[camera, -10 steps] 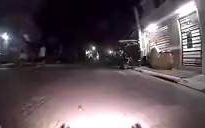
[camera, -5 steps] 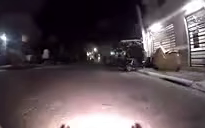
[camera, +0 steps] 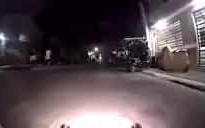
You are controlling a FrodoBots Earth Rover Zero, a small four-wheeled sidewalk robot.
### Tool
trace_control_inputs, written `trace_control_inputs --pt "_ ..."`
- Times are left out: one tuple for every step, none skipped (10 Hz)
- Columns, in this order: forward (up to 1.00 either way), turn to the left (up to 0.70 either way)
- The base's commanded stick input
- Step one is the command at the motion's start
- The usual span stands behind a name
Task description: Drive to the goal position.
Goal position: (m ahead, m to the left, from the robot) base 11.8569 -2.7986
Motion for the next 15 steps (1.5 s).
trace_control_inputs --pt "0.85 0.0" --pt "0.85 0.0" --pt "0.85 0.0" --pt "0.85 0.0" --pt "0.85 0.0" --pt "0.85 0.0" --pt "0.85 0.0" --pt "0.85 0.0" --pt "0.85 0.0" --pt "0.85 0.0" --pt "0.85 0.0" --pt "0.85 0.0" --pt "0.85 0.0" --pt "0.85 0.0" --pt "0.85 0.0"
